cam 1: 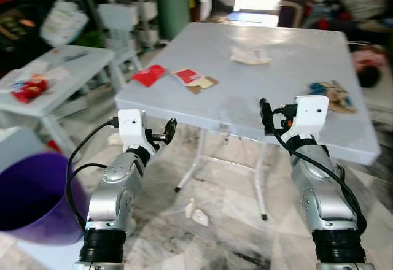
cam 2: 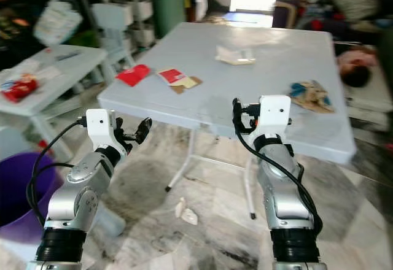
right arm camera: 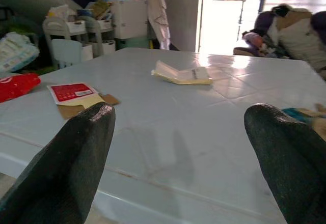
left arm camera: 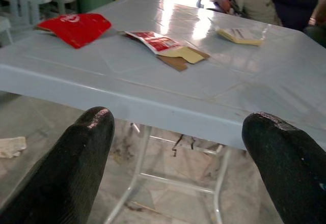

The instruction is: Picking trash to rubbish bin

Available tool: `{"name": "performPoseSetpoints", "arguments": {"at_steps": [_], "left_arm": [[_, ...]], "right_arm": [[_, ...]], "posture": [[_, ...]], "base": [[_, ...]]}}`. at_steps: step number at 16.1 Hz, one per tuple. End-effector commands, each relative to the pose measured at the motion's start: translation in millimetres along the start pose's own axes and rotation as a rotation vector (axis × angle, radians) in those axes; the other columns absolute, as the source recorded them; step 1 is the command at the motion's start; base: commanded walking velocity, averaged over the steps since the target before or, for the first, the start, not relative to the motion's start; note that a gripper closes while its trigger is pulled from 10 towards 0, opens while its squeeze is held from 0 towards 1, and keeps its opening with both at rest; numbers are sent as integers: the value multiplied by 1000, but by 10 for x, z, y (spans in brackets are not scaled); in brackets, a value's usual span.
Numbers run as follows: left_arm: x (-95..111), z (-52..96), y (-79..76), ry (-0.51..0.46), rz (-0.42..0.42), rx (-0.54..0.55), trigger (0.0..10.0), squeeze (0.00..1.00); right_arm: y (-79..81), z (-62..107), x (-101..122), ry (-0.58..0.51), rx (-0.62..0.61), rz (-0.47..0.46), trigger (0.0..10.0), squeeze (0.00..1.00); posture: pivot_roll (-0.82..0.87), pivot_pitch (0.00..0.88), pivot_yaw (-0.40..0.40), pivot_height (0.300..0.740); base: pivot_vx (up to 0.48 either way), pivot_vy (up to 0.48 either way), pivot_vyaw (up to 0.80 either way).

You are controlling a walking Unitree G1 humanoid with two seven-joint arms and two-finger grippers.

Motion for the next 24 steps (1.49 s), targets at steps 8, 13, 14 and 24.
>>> {"name": "performPoseSetpoints", "arguments": {"at_steps": [8,13,14,24], "left_arm": [[65,86,69,-31,16,43,10000,0],[79,116,122,-33,14,62,10000,0],[86,105,116,-33,13,61,10000,0],[106,52,105,-32,11,55,10000,0]], "right_arm": [[70,93,11,22,50,15,10000,0],[61,101,9,32,53,20,10000,0],[44,97,14,32,49,22,10000,0],[-48,75,39,30,27,37,10000,0]], "posture": [[56,20,-2,740],[57,26,-3,740],[54,27,-3,740],[36,20,0,740]], "base": [[0,-279,-527],[0,-202,0],[0,0,0],[0,0,0]]}}
Point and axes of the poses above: a point about 5 cm out from each wrist's last joint towards the gripper, its own z axis pointing back from the gripper into the wrist, its own x axis along the axis of the wrist's last joint, y = z × x, the point moved 6 cm from there along -z, pointing out of the wrist towards the gripper, and after that the axes turned 15 degrees about z, right-handed, at the moved point
